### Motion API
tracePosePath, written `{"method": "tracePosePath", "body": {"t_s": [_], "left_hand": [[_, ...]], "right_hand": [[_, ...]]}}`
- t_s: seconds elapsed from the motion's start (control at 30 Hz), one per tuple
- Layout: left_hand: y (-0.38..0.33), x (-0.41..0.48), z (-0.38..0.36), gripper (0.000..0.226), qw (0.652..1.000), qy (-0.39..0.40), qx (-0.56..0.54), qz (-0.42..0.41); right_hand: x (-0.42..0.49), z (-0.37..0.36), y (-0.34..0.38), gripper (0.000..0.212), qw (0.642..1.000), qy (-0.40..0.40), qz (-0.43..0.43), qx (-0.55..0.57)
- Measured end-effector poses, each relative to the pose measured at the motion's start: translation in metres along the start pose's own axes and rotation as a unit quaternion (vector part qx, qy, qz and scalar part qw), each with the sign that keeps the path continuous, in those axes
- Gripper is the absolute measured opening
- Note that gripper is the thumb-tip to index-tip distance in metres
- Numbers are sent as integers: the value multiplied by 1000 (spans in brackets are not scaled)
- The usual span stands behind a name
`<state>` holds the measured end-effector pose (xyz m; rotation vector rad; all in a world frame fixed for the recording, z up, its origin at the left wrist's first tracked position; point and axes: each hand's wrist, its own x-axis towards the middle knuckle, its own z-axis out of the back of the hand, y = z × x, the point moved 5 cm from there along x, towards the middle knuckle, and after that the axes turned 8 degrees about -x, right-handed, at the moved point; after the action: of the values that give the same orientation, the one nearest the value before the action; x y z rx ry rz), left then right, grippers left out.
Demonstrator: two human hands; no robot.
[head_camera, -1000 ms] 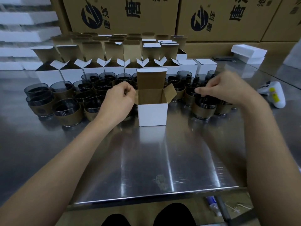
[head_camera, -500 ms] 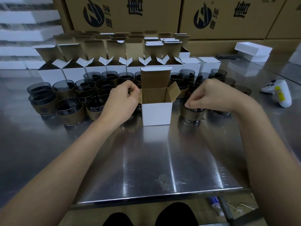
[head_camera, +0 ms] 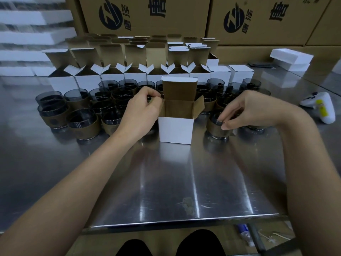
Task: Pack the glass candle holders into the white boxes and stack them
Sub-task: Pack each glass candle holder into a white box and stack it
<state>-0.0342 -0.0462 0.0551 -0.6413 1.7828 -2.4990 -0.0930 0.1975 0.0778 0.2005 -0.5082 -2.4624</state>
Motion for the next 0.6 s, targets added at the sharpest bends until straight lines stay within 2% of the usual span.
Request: {"method": "tracePosePath", "body": {"t_s": [0.1,0.23,0.3,0.37,0.43,0.6], "left_hand": [[-1,1,1,16,1000,-15,-23,0],[2,0,-2,17,999,-9,-34,-17],[3,-2,-5,16,999,-4,-37,-33],[2,-4,-7,21,998,-11,-26,-52],[2,-4,-8,24,997,-24,-15,-68],[1,-6,-13,25,995,-48,-22,-86]], "right_hand": [[3,-3,1,17,999,-13,-4,-33],[-2,16,4,21,989,-145,15,-4],[-8,27,9,21,965,-245,51,77],[-17,35,13,22,926,-339,89,140],[-22,40,17,23,895,-396,122,164],[-23,37,29,34,863,-414,219,190]]}}
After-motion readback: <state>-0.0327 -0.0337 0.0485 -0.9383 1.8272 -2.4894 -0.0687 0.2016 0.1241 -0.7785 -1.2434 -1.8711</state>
